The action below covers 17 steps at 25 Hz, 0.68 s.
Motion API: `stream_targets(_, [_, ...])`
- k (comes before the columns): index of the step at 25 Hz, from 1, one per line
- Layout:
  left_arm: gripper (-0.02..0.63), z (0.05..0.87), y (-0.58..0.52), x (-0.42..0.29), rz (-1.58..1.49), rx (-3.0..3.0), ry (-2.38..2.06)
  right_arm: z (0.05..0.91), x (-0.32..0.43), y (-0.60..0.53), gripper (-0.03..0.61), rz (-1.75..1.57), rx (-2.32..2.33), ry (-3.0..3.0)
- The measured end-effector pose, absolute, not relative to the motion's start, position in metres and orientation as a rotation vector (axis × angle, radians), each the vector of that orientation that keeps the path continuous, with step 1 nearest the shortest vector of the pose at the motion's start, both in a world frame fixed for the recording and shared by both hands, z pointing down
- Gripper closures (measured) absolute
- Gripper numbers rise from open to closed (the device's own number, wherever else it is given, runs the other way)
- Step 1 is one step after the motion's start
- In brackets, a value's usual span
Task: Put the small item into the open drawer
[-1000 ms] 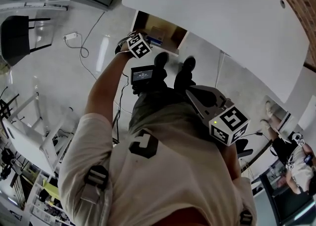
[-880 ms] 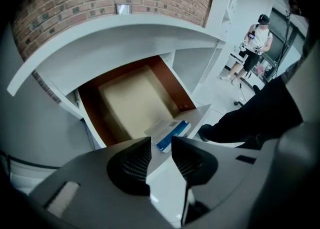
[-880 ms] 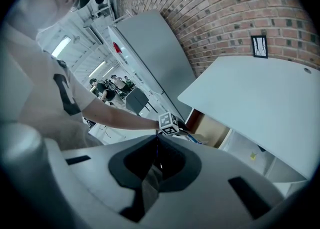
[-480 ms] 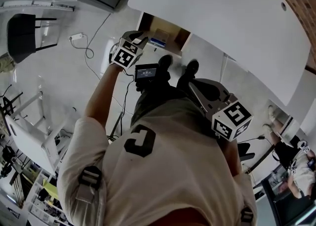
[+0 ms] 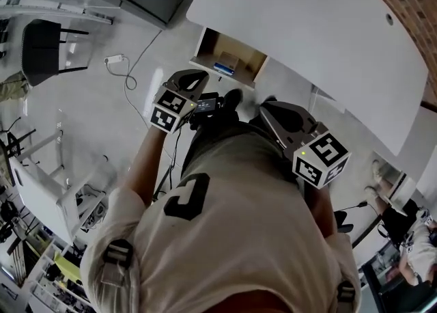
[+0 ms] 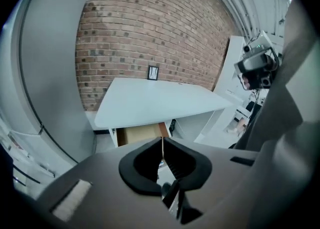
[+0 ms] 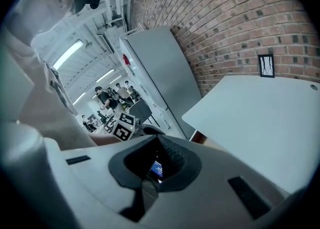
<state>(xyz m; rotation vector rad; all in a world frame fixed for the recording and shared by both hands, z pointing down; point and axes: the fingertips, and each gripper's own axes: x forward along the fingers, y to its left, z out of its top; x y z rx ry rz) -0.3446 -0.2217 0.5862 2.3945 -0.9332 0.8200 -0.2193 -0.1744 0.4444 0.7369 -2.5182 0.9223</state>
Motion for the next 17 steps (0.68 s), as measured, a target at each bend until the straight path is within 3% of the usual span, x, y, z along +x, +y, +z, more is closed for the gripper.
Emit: stream_targets(17, [0.601,0.601,-0.212,-0.376,1.060,2.420,-0.975,0.437,-0.229,-0.163,0.575,0.864,0.671,-2.551])
